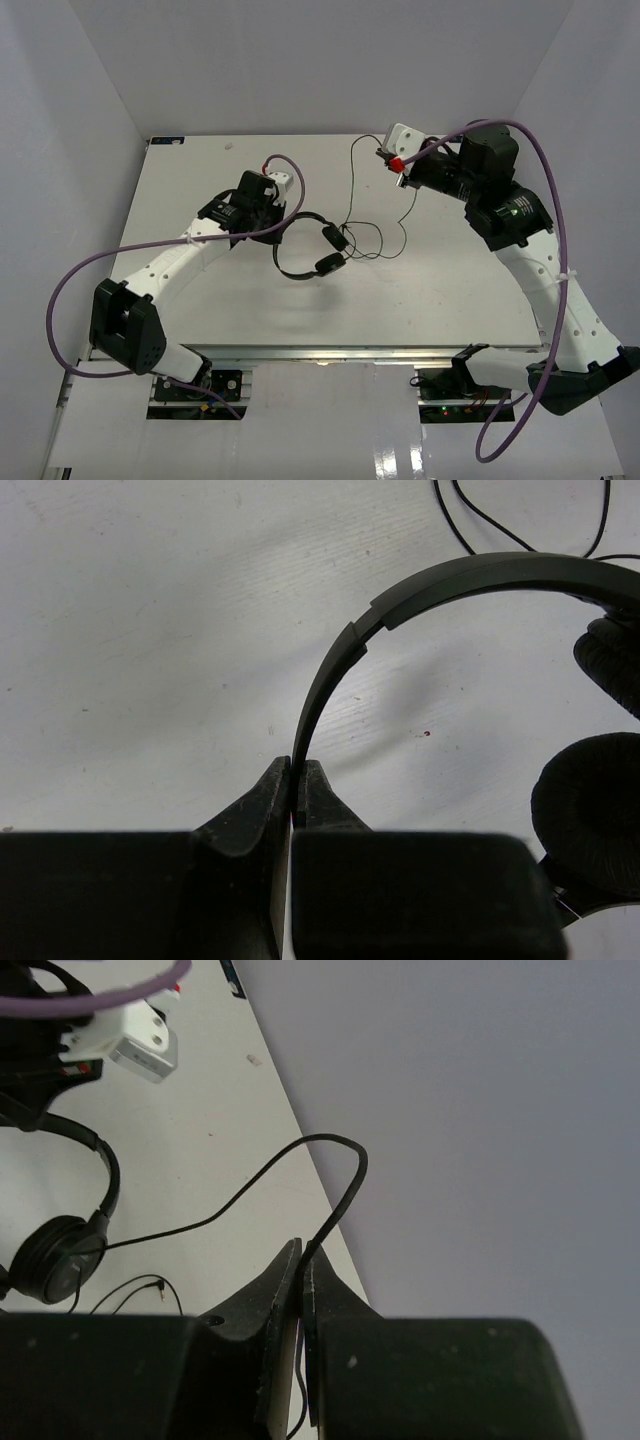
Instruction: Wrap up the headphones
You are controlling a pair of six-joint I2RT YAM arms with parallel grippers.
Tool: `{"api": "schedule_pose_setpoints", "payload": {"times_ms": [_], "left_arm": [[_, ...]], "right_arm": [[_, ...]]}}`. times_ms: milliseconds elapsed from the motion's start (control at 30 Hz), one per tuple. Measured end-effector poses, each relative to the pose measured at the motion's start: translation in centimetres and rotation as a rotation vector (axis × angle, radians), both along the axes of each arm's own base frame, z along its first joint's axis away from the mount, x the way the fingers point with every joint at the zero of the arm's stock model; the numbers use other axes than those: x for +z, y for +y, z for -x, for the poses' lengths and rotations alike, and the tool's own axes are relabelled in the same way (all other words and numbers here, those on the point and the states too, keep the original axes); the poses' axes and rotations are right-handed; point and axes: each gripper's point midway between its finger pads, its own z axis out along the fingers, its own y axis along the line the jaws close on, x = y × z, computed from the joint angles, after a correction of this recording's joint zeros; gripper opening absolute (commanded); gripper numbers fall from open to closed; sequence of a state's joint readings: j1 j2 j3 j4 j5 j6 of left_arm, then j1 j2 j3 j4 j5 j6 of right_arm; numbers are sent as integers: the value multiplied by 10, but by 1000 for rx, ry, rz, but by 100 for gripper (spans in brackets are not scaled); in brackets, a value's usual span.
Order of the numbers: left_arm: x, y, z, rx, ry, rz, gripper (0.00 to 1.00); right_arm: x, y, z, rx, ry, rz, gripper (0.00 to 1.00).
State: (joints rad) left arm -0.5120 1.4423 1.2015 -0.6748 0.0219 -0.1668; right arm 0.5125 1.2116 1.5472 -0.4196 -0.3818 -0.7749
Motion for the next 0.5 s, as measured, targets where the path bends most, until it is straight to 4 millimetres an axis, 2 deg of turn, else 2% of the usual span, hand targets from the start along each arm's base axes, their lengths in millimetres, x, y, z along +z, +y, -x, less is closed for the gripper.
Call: {"api": "schedule_pose_setpoints", "payload": {"times_ms": [200,367,500], "left_arm": [[-18,-8,-1,-11,56,-2,0],[-39,-14,-3,-25,115,-14,0],[-47,-23,-3,-58,149,0,0]], "right_arm": [[10,9,16,102,4,12,8],[23,16,24,165,-9,5,8],[32,19,24,180,-26,-2,8]]}}
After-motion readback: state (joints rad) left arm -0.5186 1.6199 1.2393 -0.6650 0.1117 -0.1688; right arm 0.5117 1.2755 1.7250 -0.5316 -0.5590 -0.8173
